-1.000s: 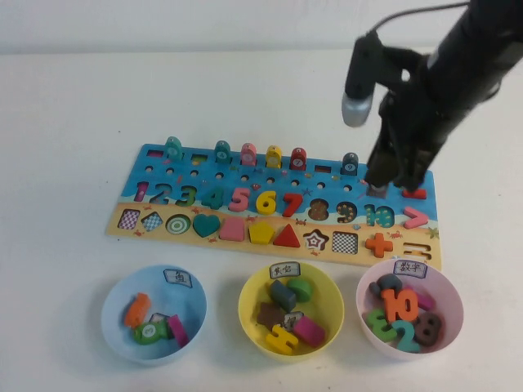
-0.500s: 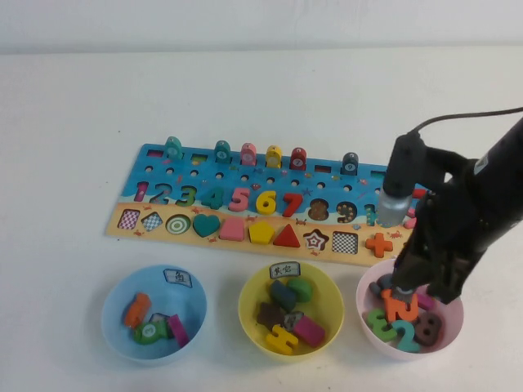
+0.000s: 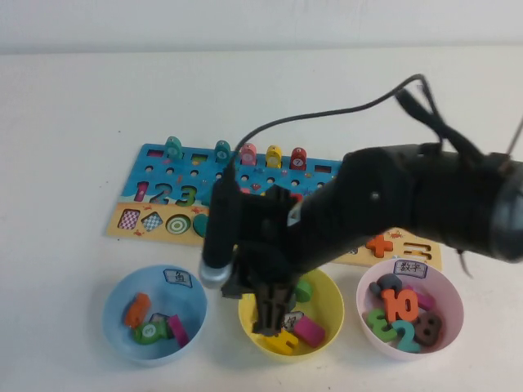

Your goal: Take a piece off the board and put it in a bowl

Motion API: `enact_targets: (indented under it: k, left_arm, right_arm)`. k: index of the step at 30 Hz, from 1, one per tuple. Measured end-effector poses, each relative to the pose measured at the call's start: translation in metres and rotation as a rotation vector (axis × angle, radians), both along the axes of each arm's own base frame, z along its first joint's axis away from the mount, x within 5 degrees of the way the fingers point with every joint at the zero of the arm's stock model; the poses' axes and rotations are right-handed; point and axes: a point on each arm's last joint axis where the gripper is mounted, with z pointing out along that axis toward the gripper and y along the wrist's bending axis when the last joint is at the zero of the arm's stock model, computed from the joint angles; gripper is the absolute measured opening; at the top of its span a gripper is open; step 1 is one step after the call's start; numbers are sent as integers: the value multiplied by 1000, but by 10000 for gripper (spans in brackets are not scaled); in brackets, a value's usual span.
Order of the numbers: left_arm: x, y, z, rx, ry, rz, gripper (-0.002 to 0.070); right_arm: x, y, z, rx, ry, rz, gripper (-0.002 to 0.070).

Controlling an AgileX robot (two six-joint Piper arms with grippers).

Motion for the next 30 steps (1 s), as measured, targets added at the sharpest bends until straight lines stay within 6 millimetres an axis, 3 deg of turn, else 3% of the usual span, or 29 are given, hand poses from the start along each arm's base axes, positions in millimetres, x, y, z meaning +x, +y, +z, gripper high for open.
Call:
enact_targets:
  k: [6,10,13,17,20,23,26,27,30]
  left_arm:
    - [0,0,0,0,0,0,-4]
    - [0,0,0,0,0,0,-4]
    - [0,0,0,0,0,0,-4]
    - [0,0,0,0,0,0,-4]
    - [0,0,0,0,0,0,-4]
    - [0,0,0,0,0,0,-4]
    - [0,0,0,0,0,0,-4]
    - [0,0,0,0,0,0,-4]
    - [0,0,0,0,0,0,-4]
  right_arm:
    - [23,60,-18,49,35,30,95]
    - [34,83,-26,64,80,27,100]
    - [36,91,-31,40,126,51,218]
    - [33,91,-35,7,167,78,494]
    - [31,90,-31,-5,182,92,552]
    - [27,86,-20,-4,188,98,451]
    - [20,76,10,9,166,82,174]
    - [17,72,21,12,159,80,111]
    - [6,60,50,19,147,97,19]
